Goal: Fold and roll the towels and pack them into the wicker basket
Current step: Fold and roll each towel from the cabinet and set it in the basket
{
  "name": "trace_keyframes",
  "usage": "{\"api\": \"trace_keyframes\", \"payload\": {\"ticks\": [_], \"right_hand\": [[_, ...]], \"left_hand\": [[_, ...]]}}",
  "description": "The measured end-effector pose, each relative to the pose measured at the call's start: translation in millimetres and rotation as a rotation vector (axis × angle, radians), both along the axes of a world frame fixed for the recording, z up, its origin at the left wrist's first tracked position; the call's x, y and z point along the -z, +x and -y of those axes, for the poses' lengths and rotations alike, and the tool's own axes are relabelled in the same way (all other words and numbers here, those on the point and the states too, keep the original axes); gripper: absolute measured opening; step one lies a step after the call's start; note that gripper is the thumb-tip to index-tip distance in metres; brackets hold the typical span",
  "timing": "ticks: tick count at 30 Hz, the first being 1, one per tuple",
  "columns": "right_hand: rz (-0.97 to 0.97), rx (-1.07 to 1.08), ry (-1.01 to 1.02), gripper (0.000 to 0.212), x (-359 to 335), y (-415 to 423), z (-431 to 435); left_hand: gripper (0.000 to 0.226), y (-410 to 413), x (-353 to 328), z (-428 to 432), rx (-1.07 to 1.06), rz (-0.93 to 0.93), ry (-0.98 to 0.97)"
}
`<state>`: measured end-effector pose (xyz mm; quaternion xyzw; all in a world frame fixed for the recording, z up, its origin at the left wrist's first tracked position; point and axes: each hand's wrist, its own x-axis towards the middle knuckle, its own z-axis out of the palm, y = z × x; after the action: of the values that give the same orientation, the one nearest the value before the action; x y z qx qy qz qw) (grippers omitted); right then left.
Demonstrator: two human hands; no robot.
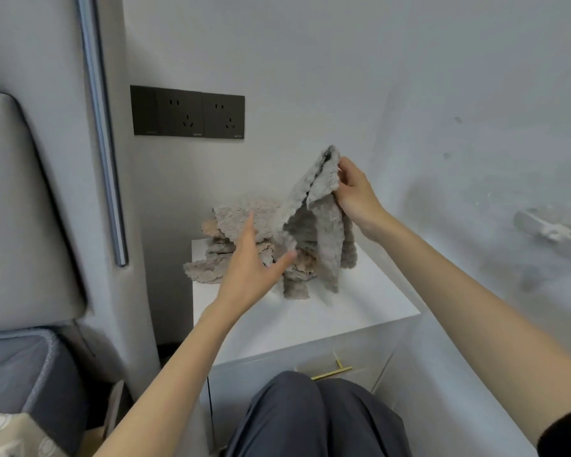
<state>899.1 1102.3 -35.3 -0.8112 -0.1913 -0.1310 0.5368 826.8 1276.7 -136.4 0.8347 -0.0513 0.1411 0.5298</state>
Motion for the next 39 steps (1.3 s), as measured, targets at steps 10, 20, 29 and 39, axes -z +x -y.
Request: {"api": "trace_keyframes", "payload": {"ticks": [10, 20, 29, 39], "right_hand": [[-0.34, 0.073, -0.002, 0.007, 33, -23, 37], [-0.575, -0.238, -0.15, 0.06, 65, -58, 25], [-0.204, 0.002, -0.519, 0.025, 99, -47, 25], [0.294, 0.387, -0.69, 0.016, 27, -40, 59]], "left_hand": [[0.013, -15, -29, 33, 0.042, 0.079, -0.061], [0.015, -21, -30, 22, 0.048, -0.184, -0.024], [0.009, -13, -32, -4, 0.015, -0.262, 0.027], [0.02, -9, -52, -43, -0.145, 0.059, 0.557]]}}
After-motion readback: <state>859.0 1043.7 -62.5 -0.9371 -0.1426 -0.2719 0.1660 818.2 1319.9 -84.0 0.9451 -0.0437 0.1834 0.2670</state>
